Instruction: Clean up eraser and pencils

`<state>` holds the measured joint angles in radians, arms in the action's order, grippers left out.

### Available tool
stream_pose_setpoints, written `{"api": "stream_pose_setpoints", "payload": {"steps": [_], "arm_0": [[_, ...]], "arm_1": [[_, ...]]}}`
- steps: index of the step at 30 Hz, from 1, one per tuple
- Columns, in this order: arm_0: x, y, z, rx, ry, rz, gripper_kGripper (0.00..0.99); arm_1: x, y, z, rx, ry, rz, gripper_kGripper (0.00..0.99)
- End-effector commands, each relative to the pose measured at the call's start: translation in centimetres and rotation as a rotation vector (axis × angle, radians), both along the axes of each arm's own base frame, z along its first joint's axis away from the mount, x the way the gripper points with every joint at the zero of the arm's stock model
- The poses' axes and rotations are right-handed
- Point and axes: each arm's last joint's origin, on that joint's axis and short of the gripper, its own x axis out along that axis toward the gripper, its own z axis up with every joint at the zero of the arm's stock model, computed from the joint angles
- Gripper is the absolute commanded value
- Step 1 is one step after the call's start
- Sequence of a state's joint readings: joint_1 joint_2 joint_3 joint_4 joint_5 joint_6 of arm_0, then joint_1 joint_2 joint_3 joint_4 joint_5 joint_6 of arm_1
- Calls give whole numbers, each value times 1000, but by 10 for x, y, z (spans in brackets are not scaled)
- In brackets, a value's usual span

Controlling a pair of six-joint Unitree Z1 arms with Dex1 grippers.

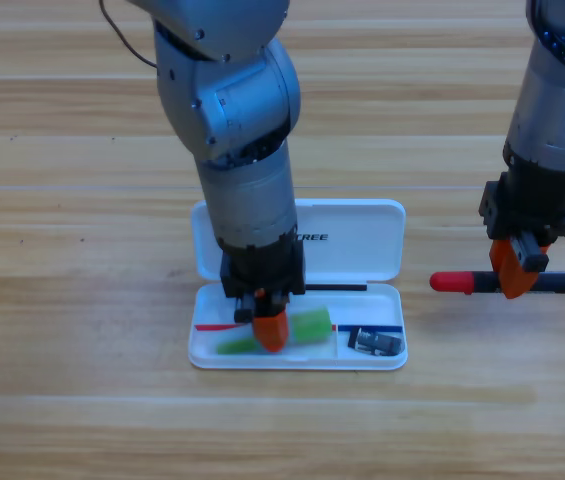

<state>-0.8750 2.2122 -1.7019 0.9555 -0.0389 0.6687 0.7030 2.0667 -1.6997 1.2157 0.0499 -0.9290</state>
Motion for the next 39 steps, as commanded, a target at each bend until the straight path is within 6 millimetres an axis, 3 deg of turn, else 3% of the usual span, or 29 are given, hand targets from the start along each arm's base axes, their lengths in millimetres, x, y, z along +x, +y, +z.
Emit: {"api": "stream_pose_setpoints", "payload": {"steps": [1, 9, 14, 21, 26, 33, 39], "arm_0": [[-7, -6, -21, 44, 52, -7, 990], [-8, -4, -15, 44, 50, -8, 990], [-16, 7, 16, 13, 27, -10, 990], [-26, 52, 80, -82, -16, 3, 990], [-25, 94, 113, -125, -54, 52, 990], [-27, 155, 144, -196, -112, 130, 990], [-27, 182, 150, -243, -101, 176, 990]], "arm_1": [[-6, 8, -6, -27, 18, 17, 0], [-2, 11, -7, -25, 16, 13, 0], [-1, 17, -4, -24, 14, 11, 0], [2, 38, -8, -25, 15, 11, 0], [6, 61, -18, -27, 16, 20, 0], [3, 105, -34, -35, 18, 65, 0], [0, 135, -45, -26, 5, 86, 0]]}}
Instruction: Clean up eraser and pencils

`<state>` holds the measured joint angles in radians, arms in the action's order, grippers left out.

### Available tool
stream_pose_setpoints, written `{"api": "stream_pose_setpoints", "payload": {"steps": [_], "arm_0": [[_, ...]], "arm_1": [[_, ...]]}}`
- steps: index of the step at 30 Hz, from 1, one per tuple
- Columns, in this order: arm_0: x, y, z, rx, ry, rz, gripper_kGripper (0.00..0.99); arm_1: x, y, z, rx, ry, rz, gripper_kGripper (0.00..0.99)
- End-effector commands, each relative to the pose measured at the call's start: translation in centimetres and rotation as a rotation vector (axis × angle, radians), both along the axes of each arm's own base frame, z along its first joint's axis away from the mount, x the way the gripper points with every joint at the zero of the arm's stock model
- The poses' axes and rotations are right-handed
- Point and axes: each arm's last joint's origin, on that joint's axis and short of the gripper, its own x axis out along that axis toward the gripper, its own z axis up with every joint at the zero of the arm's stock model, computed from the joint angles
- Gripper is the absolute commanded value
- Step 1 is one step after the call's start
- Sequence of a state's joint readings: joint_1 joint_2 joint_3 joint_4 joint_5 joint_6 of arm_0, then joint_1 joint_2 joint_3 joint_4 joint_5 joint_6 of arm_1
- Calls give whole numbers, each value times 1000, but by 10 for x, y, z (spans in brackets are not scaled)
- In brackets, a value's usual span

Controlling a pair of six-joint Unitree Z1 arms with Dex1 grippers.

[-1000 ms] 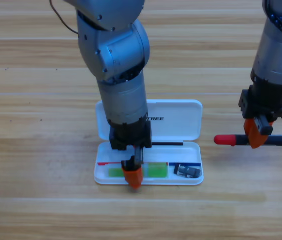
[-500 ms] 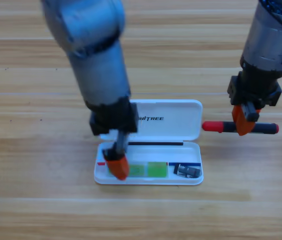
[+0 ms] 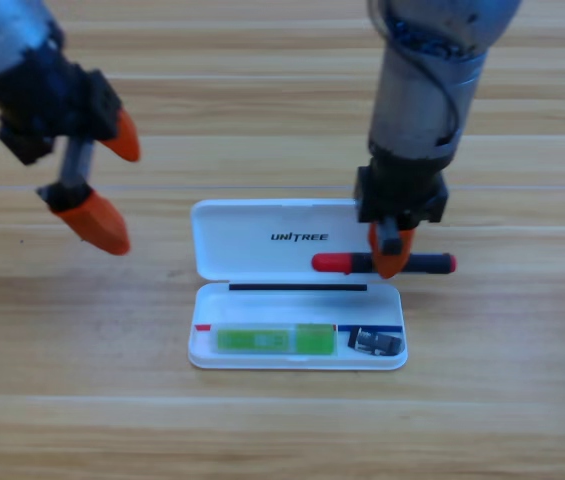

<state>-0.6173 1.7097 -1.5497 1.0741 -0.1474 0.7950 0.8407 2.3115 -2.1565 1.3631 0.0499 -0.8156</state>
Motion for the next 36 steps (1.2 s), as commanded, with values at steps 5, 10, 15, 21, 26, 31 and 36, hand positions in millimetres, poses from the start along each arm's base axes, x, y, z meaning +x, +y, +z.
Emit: {"api": "stream_pose_setpoints", "payload": {"steps": [5, 10, 15, 21, 26, 31, 36], "arm_0": [[0, 34, -10, -37, 66, 66, 990], [-3, 36, -16, -50, 68, 65, 990], [-3, 37, -22, -53, 73, 68, 990], [-6, 38, -31, -54, 88, 67, 990], [-6, 39, -31, -58, 84, 68, 990], [-7, 39, -30, -62, 82, 66, 990], [-6, 39, -25, -75, 66, 65, 990]], "arm_1": [[-11, 55, -56, -82, 18, 72, 0], [-7, 61, -66, -88, 10, 69, 0], [-5, 63, -70, -98, 0, 68, 0], [-4, 64, -67, -89, -8, 53, 0], [-7, 63, -59, -80, -13, 39, 850], [-12, 60, -45, -70, -15, 43, 968], [-35, 48, 11, 16, -30, 62, 982]]}}
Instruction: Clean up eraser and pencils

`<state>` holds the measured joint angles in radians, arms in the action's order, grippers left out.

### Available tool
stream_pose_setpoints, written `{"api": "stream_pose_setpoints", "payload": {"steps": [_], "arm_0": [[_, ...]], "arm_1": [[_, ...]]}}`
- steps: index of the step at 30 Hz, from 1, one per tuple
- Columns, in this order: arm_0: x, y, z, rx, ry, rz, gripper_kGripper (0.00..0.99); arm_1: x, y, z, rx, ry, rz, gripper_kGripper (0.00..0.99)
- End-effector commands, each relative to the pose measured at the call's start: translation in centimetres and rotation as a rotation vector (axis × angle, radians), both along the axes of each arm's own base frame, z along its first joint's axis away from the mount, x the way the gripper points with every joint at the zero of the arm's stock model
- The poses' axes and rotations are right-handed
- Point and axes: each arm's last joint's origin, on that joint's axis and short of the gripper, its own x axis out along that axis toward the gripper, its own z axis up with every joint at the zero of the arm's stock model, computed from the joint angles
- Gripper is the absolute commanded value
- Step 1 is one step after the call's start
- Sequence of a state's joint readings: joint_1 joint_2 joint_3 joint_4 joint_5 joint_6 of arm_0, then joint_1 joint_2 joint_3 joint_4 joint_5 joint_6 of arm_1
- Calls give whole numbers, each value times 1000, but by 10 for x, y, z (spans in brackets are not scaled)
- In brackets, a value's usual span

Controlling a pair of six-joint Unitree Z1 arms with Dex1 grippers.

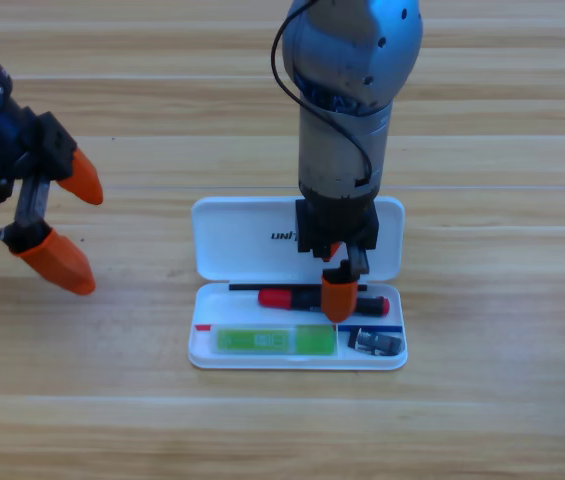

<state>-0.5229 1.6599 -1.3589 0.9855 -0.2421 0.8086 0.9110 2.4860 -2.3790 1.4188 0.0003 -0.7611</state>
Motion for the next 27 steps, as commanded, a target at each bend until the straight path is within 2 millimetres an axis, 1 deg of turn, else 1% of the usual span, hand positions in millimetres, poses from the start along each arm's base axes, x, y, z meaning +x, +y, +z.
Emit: {"api": "stream_pose_setpoints", "payload": {"steps": [1, 4, 7, 9, 12, 15, 21, 25, 27], "arm_0": [[1, 8, 8, -36, -26, 17, 990], [6, 10, 14, -60, -45, 33, 990], [15, 12, 18, -85, -60, 47, 990], [24, 13, 19, -99, -67, 60, 990], [43, 12, 16, -120, -73, 81, 990], [70, 15, 5, -145, -84, 121, 990], [120, 22, -18, -210, -132, 196, 990], [140, 20, -32, -242, -160, 218, 969], [146, 17, -40, -256, -156, 224, 910]], "arm_1": [[-43, -7, 60, 78, 2, 54, 982], [-60, -21, 99, 151, -22, 66, 982], [-75, -37, 132, 211, -39, 59, 982], [-84, -49, 148, 249, -32, 55, 982], [-98, -63, 164, 301, 8, 39, 982], [-107, -76, 174, 328, 42, 20, 982], [-129, -93, 183, 346, 76, 15, 980], [-140, -101, 191, 417, 105, 18, 980], [-143, -104, 191, 447, 108, 17, 982]]}}
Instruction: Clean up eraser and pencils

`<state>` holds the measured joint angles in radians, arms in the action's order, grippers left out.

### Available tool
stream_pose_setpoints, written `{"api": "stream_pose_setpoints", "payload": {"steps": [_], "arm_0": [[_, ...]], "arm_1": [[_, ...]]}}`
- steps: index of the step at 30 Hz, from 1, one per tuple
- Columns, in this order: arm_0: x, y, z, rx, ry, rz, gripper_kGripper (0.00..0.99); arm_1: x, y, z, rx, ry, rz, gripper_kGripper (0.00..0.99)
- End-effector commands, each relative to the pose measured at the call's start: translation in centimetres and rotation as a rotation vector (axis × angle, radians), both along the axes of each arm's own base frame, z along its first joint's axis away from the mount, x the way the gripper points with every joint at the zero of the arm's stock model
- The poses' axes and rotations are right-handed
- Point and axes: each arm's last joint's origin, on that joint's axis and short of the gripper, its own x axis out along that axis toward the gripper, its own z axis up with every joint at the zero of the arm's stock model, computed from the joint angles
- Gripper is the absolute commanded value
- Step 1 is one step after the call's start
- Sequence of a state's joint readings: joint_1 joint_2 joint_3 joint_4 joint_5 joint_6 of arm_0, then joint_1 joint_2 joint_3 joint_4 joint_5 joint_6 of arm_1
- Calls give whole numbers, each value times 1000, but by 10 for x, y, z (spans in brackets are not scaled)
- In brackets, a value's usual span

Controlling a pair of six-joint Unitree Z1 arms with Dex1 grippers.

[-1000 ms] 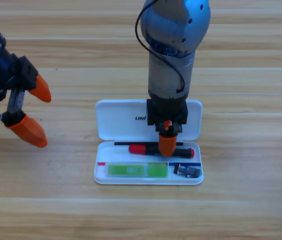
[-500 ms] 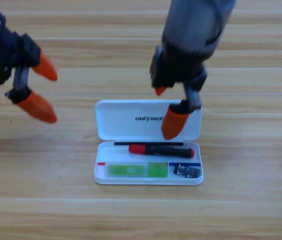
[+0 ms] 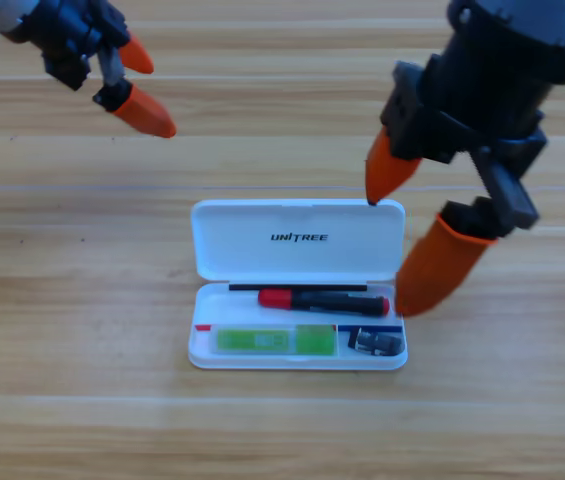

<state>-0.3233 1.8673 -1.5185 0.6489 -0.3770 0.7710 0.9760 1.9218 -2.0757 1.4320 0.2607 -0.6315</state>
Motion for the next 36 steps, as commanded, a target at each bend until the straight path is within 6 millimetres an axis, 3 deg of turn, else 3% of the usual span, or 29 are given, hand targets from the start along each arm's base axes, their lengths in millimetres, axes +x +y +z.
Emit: {"api": "stream_pose_setpoints", "payload": {"steps": [1, 4, 7, 12, 22, 31, 36], "arm_0": [[30, 3, -35, -28, 48, 45, 868], [35, 1, -46, -34, 55, 52, 724], [37, -2, -58, -20, 60, 17, 517], [32, -21, -73, -5, 40, -70, 0], [18, -43, -105, -7, 121, -93, 0], [-1, -72, -140, 7, 192, -225, 0], [-6, -78, -144, 18, 201, -259, 0]], "arm_1": [[-26, -12, 13, 109, 6, 32, 982], [-27, -13, 11, 113, 7, 33, 982], [-27, -12, 10, 121, 17, 38, 982], [-26, -11, 10, 124, 27, 38, 982], [-26, -7, 9, 136, 47, 43, 982], [-24, -4, 6, 130, 52, 45, 982], [-23, -3, 6, 131, 51, 43, 982]]}}
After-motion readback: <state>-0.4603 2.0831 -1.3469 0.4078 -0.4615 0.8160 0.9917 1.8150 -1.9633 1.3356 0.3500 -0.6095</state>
